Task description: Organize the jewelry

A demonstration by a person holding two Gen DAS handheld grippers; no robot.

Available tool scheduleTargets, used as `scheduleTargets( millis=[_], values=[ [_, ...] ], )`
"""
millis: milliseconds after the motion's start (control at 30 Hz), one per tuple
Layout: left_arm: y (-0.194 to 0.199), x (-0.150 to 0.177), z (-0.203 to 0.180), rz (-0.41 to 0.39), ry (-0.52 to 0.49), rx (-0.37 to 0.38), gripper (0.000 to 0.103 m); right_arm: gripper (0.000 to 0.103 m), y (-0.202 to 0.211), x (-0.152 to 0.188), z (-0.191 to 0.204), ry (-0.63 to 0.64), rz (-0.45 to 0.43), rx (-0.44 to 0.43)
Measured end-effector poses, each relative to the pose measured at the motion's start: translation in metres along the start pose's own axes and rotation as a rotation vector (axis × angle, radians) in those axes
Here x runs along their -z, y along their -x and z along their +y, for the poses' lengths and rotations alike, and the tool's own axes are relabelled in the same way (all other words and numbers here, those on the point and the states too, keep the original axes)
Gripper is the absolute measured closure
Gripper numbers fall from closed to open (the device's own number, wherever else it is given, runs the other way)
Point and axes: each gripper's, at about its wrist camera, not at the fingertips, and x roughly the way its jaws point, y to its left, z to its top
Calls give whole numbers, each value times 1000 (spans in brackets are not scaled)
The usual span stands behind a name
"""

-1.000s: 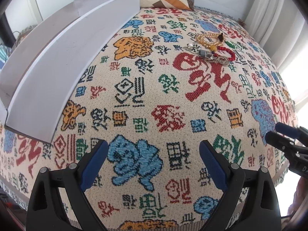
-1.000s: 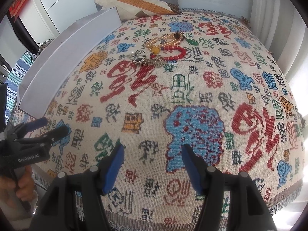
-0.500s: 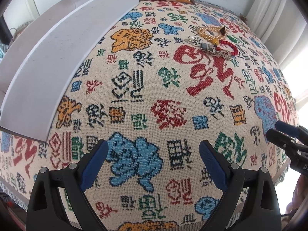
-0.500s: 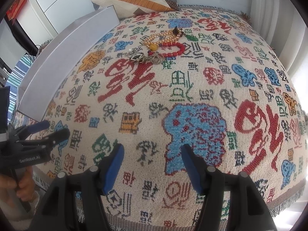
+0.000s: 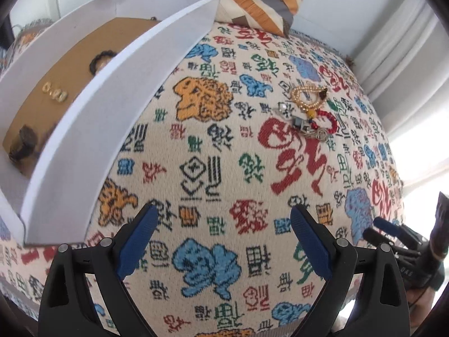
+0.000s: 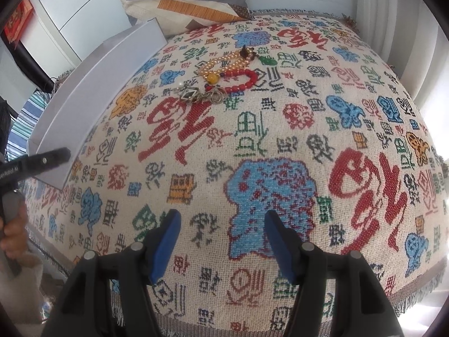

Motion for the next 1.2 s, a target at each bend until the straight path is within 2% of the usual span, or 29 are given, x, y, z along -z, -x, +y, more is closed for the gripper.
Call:
scheduleTargets(
  millis=[167, 400, 533, 667, 833, 933, 1033, 1200],
  values=[
    [-2, -17, -22, 23, -75, 2, 7, 40, 3, -12, -10, 5, -4, 6],
    [-30, -39, -48, 82, -142, -32, 7, 40, 5, -42, -21, 17, 3, -32],
    [-51, -60, -59, 122, -91, -8, 7, 40, -2, -67, -35, -7, 4, -53],
    [-76, -87, -68, 138, 0, 11, 7, 40, -12, -98, -55, -45, -6, -36],
    [-115, -111, -77, 152, 102, -22, 7, 40, -25, -118, -73, -157, 18, -113],
    [-133, -116, -83, 159, 119, -51, 7, 40, -31, -119, -74, -182, 25, -145],
    [-143, -116, -91, 170, 90, -61, 7, 40, -36, -121, -69, -169, 34, -152],
    [-144, -117, -94, 161, 105, -53, 7, 40, -44, -142, -67, -128, 13, -106]
  ],
)
